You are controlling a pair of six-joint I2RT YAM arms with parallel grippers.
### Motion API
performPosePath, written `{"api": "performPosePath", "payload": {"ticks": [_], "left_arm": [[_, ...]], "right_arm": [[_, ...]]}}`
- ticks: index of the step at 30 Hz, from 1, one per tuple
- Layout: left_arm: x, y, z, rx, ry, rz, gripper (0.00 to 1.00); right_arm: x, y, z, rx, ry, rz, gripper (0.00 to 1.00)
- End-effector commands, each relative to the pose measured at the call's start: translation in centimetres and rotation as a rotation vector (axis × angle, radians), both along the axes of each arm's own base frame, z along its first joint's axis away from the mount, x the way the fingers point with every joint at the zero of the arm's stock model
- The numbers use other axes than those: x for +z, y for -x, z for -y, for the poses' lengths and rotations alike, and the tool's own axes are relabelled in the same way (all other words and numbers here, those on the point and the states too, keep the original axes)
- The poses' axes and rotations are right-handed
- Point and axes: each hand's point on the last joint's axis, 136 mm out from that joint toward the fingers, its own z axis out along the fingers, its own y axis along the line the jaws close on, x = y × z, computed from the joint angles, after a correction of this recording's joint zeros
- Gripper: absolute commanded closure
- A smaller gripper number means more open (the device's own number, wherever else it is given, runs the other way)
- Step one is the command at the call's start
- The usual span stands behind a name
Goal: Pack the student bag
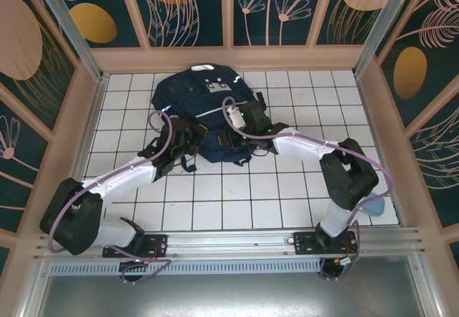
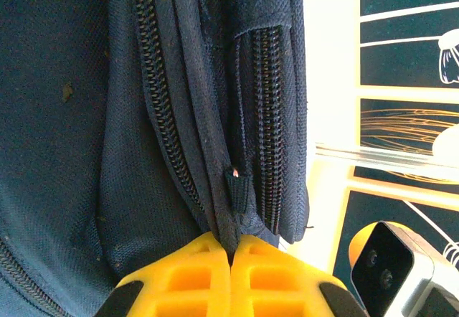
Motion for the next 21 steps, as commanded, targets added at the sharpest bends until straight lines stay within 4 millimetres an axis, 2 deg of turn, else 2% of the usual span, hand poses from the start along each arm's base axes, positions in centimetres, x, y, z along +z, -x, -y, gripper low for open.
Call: {"api": "performPosePath", "payload": {"ticks": [1,6,13,16,18,19,21], "left_arm": [[5.3,-1.4,1.2,-0.024,0.071,0.153,1.00],[4.4,-1.1,-0.1,0.024,0.024,0.142,1.00],[2.5,-0.3,-1.7,0.064,-0.025,0.109,1.00],[2.1,0.0,-2.0,0.070,-0.034,0.103,1.00],[2.0,0.1,-2.1,0.069,-0.035,0.102,1.00],[2.0,0.1,-2.0,0.062,-0.034,0.105,1.00],[2.5,0.0,-1.5,0.038,-0.030,0.118,1.00]], "right_arm": [[0.5,-1.3,0.4,-0.047,0.052,0.073,0.86],[1.4,-1.4,2.8,-0.128,0.098,0.135,0.99],[1.2,-1.9,7.4,-0.288,0.161,0.161,1.00],[0.9,-2.7,9.3,-0.361,0.168,0.149,1.00],[0.9,-3.0,9.5,-0.363,0.159,0.136,1.00],[1.1,-2.5,8.6,-0.319,0.140,0.124,1.00],[1.5,-1.3,6.7,-0.228,0.115,0.118,0.89]]}}
